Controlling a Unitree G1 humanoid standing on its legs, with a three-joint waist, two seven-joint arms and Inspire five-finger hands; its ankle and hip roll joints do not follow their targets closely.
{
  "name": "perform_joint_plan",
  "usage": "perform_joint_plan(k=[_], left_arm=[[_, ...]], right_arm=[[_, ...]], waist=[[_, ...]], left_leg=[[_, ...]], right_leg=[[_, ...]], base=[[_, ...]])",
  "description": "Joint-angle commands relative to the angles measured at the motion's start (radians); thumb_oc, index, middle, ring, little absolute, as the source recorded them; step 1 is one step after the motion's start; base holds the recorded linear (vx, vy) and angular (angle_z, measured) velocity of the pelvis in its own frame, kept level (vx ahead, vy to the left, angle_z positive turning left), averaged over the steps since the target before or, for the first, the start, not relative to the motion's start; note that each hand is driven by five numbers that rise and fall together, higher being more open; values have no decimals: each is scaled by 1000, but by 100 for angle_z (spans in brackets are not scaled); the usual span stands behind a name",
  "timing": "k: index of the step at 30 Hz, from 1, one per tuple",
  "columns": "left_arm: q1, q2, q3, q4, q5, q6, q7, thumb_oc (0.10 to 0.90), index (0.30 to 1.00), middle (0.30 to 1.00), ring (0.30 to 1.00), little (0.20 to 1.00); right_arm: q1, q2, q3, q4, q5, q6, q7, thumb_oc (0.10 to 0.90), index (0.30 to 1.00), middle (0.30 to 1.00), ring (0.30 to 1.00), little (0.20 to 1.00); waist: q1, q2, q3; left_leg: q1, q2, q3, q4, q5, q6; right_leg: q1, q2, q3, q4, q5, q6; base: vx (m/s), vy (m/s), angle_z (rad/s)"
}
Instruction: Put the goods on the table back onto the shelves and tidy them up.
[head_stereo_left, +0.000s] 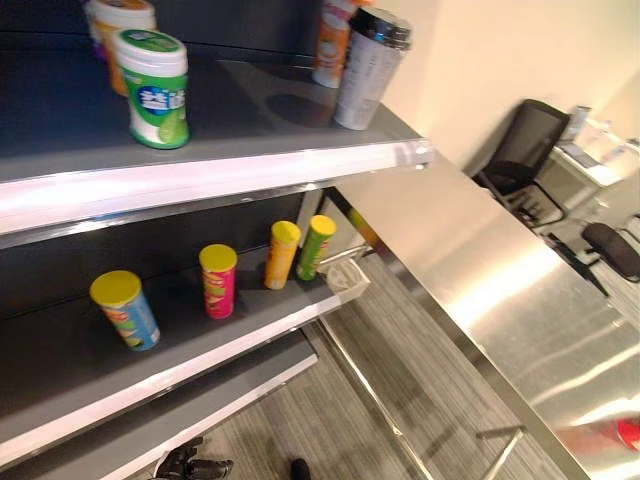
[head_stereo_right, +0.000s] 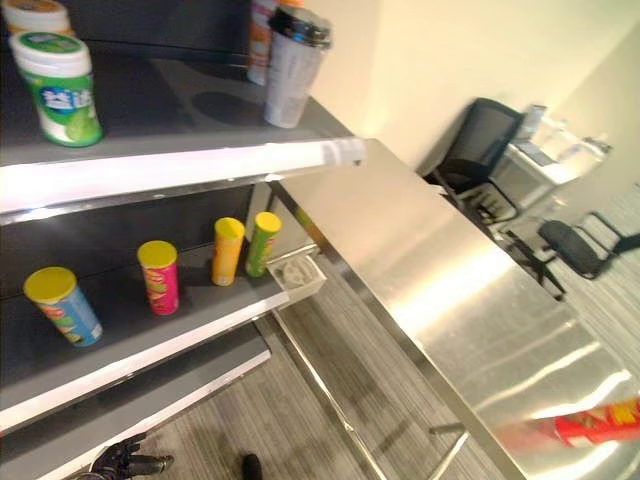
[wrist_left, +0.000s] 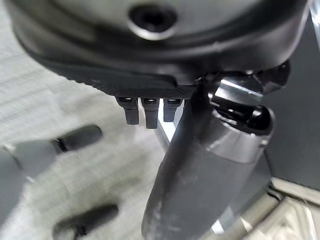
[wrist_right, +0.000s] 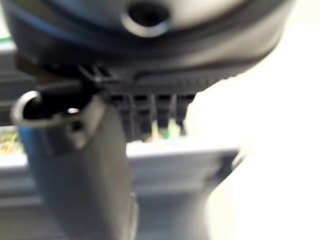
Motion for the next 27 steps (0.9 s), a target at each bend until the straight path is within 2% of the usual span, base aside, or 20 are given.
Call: perform_joint_plan(k=[1, 3, 4, 5, 6, 8, 9, 10, 11, 15, 16, 17, 18, 19, 20, 22, 23, 24, 25, 27], left_arm=[[50, -41, -9, -12, 32, -26, -26, 800, 900, 900, 900, 900], [53, -100, 5, -20, 50, -22, -26, 800, 900, 900, 900, 900], [52, -102, 5, -20, 51, -22, -25, 800, 900, 900, 900, 900], [53, -150, 7, -24, 63, -18, -32, 800, 900, 900, 900, 900], [47, -173, -4, -26, 70, -17, -33, 800, 900, 900, 900, 900], [41, -212, -33, -32, 83, -14, -37, 800, 900, 900, 900, 900], [37, -200, -46, -32, 85, -14, -36, 800, 900, 900, 900, 900], [25, -182, -35, -38, 111, -10, -46, 800, 900, 900, 900, 900], [24, -185, -33, -38, 114, -10, -46, 800, 900, 900, 900, 900], [36, -261, -29, -50, 177, -3, -58, 800, 900, 900, 900, 900], [34, -285, -33, -53, 191, -2, -60, 800, 900, 900, 900, 900], [35, -285, -33, -53, 191, -2, -60, 800, 900, 900, 900, 900], [24, -306, -40, -53, 200, 1, -62, 800, 900, 900, 900, 900], [-10, -333, -63, -59, 208, 7, -60, 800, 900, 900, 900, 900], [-42, -342, -71, -58, 214, 15, -59, 800, 900, 900, 900, 900], [-85, -349, -96, -63, 215, 24, -67, 800, 900, 900, 900, 900], [-107, -382, -111, -51, 222, 27, -58, 800, 900, 900, 900, 900], [-113, -386, -112, -44, 224, 26, -53, 800, 900, 900, 900, 900], [-107, -392, -69, -21, 232, 31, -26, 800, 900, 900, 900, 900], [-118, -380, -74, -34, 230, 20, -31, 800, 900, 900, 900, 900]], right_arm=[[51, -57, -238, 9, 32, -76, -87, 800, 900, 900, 900, 900], [129, -140, -312, -36, 6, -96, -111, 800, 900, 900, 900, 900], [133, -141, -316, -38, 4, -96, -112, 800, 900, 900, 900, 900], [119, -196, -299, -41, -6, -103, -125, 800, 900, 900, 900, 900], [44, -237, -221, -44, -5, -104, -127, 800, 900, 900, 900, 900], [-158, -358, -9, -48, 1, -107, -130, 800, 900, 900, 900, 900], [-260, -395, 93, -70, 1, -109, -129, 800, 900, 900, 900, 900], [-674, -548, 488, -149, -77, -100, -144, 800, 900, 900, 900, 900], [-675, -548, 488, -152, -79, -100, -145, 800, 900, 900, 900, 900], [-628, -548, 488, -140, -191, -67, -176, 800, 900, 900, 900, 900], [-614, -548, 488, -140, -193, -57, -175, 800, 900, 900, 900, 900], [-614, -548, 488, -140, -194, -57, -175, 800, 900, 900, 900, 900], [-606, -548, 488, -130, -198, -44, -174, 800, 900, 900, 900, 900], [-607, -548, 488, -132, -217, -40, -181, 800, 900, 900, 900, 900], [-612, -548, 488, -136, -224, -45, -191, 800, 900, 900, 900, 900], [-625, -548, 488, -138, -199, -61, -201, 800, 900, 900, 900, 900], [-633, -548, 488, -109, -184, -53, -209, 800, 900, 900, 900, 900], [-633, -548, 488, -106, -185, -55, -209, 800, 900, 900, 900, 900], [-636, -548, 488, -51, -186, -58, -217, 800, 900, 900, 900, 900], [-670, -548, 488, -40, -179, -70, -238, 800, 900, 900, 900, 900]], waist=[[18, 55, -31], [-10, 124, -30], [-9, 127, -31], [-27, 192, -37], [-28, 217, -38], [-23, 260, -40], [-9, 248, -38], [-52, 239, -21], [-53, 242, -20], [-112, 339, -17], [-120, 371, -11], [-119, 372, -12], [-129, 397, 1], [-126, 434, 22], [-110, 453, 27], [-53, 466, 29], [-23, 476, 30], [-21, 476, 32], [-7, 486, 26], [12, 478, 24]], left_leg=[[64, -10, 56, 11, -117, -53], [63, -13, 64, 11, -121, -49], [63, -12, 64, 11, -122, -50], [75, -14, 57, 11, -162, -44], [75, -14, 60, 11, -166, -43], [76, -16, 67, 11, -171, -39], [74, -14, 67, 11, -172, -39], [76, -20, 85, 11, -174, -36], [75, -19, 84, 11, -175, -36], [72, -18, 95, 11, -177, -33], [71, -14, 104, 11, -175, -31], [71, -13, 105, 11, -175, -31], [70, -6, 129, 11, -167, -30], [67, 19, 195, 11, -146, -37], [67, 43, 241, 11, -130, -50], [84, 76, 330, 11, -102, -62], [93, 81, 353, 11, -96, -65], [95, 82, 354, 11, -95, -67], [103, 99, 401, 14, -89, -68], [101, 107, 409, 14, -84, -67]], right_leg=[[30, -82, 17, 33, 105, 72], [22, -80, 26, 31, 102, 73], [21, -79, 26, 31, 102, 73], [29, -76, 29, 24, 87, 76], [27, -75, 32, 23, 87, 76], [21, -73, 39, 21, 90, 76], [19, -71, 38, 21, 91, 76], [9, -69, 57, 18, 96, 76], [9, -68, 56, 18, 96, 76], [-5, -61, 67, 12, 93, 76], [-22, -51, 69, 18, 94, 76], [-24, -50, 70, 19, 94, 76], [-46, -37, 64, 35, 103, 76], [-77, -49, -48, 58, 88, 76], [-92, -65, -146, 75, 58, 74], [-86, -125, -369, 98, 26, 71], [-72, -144, -430, 111, 17, 66], [-71, -143, -431, 113, 14, 65], [-53, -198, -511, 137, 29, 67], [-37, -247, -493, 158, 71, 74]], base=[[38, 39, -26], [39, 39, -14], [148, 119, 3], [151, 116, -12], [178, 125, -16], [66, 31, -3], [91, 32, -8], [69, 19, -26], [92, 16, -22], [44, -11, -28], [-2, -26, -15], [-53, -48, -11], [-184, -61, -20], [-212, -86, -60], [-166, -60, -138], [-64, -57, -197], [-50, -48, -128], [-63, -76, -98], [-57, -128, -124], [-53, -171, -113]])
